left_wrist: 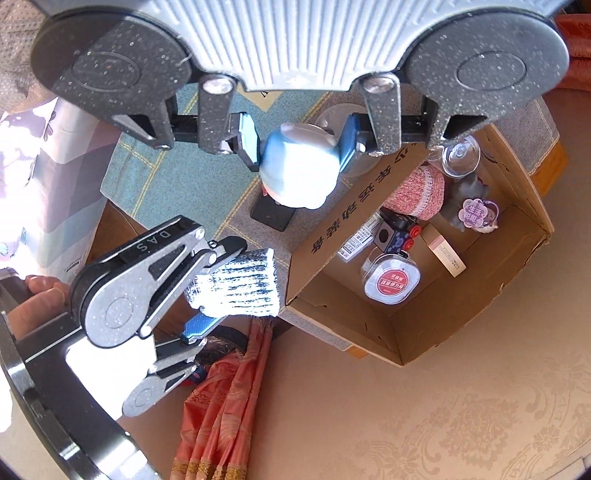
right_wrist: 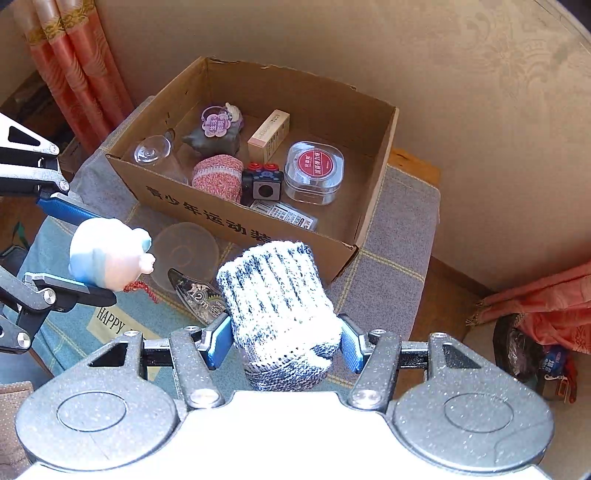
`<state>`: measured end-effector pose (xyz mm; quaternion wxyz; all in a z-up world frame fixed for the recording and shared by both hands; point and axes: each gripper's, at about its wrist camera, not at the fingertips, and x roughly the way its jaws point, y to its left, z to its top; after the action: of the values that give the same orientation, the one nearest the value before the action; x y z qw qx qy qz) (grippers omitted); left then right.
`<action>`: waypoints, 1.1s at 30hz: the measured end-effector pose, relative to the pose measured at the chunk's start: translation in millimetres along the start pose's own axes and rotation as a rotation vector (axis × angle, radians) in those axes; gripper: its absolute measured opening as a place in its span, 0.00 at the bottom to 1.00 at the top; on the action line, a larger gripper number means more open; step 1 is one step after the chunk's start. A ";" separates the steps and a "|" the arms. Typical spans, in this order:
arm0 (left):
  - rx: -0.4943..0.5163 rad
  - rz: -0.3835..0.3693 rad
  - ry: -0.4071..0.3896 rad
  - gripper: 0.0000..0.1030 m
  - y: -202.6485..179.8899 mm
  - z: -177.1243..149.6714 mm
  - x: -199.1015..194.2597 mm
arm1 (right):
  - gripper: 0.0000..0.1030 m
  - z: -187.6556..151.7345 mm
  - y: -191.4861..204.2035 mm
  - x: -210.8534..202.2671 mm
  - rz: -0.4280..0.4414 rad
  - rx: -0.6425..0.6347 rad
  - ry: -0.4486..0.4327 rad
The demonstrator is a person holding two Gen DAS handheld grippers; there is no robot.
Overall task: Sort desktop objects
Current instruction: 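Carry the figurine and sock over the cardboard box with both tools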
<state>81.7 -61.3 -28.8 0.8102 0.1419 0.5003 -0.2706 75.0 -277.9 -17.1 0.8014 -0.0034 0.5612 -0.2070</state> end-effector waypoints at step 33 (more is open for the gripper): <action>-0.057 0.079 -0.055 0.42 79.6 68.0 -18.5 | 0.64 104.4 -6.6 14.9 0.000 -0.036 -0.069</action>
<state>171.3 -25.1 15.6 0.8373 0.1309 0.4795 -0.2278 171.1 -312.6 9.7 0.8200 -0.0252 0.5370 -0.1966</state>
